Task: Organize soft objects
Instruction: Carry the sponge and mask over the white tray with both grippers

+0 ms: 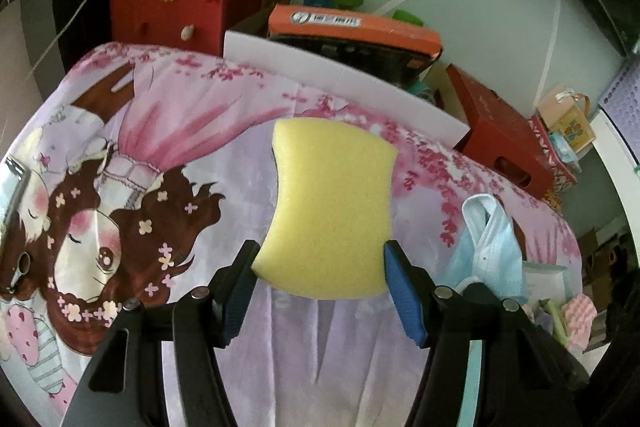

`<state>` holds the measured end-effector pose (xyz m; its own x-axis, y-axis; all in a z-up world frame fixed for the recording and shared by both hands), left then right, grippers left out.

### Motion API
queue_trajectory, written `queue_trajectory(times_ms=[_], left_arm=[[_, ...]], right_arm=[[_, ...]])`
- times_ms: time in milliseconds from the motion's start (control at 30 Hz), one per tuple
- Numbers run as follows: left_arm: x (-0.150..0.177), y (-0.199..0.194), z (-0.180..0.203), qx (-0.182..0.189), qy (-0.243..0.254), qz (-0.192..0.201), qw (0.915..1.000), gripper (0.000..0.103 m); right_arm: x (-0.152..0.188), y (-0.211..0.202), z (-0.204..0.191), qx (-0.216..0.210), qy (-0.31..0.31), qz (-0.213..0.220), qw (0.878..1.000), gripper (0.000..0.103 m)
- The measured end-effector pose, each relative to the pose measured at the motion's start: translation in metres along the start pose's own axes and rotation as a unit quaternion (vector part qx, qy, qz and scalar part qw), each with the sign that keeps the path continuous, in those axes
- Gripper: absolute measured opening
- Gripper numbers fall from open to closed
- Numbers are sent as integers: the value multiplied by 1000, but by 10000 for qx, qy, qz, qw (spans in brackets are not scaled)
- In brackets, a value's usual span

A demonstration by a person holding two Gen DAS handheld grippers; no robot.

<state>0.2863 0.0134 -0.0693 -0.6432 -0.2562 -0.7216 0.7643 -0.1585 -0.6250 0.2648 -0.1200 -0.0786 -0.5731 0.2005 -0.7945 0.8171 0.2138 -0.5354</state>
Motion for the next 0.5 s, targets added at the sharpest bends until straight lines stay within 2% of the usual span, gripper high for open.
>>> queue_trajectory(times_ms=[500], left_arm=[[-1,-32,25,133,319,238,9991,64]], right_arm=[[-10,-34,16,247,-14,170,9995,5]])
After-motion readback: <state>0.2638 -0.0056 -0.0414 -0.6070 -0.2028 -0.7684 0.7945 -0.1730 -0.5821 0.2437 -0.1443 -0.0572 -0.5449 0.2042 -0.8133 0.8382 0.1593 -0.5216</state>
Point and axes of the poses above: each gripper's, at about its wrist camera, not at the fingertips, and y roughly the way its jaws point, z to its right, x to its underside, the point moved 7 cm from there along y, roughly the way its jaws point, and after that the axes turned 14 degrees about z, right-handed, at the moved point
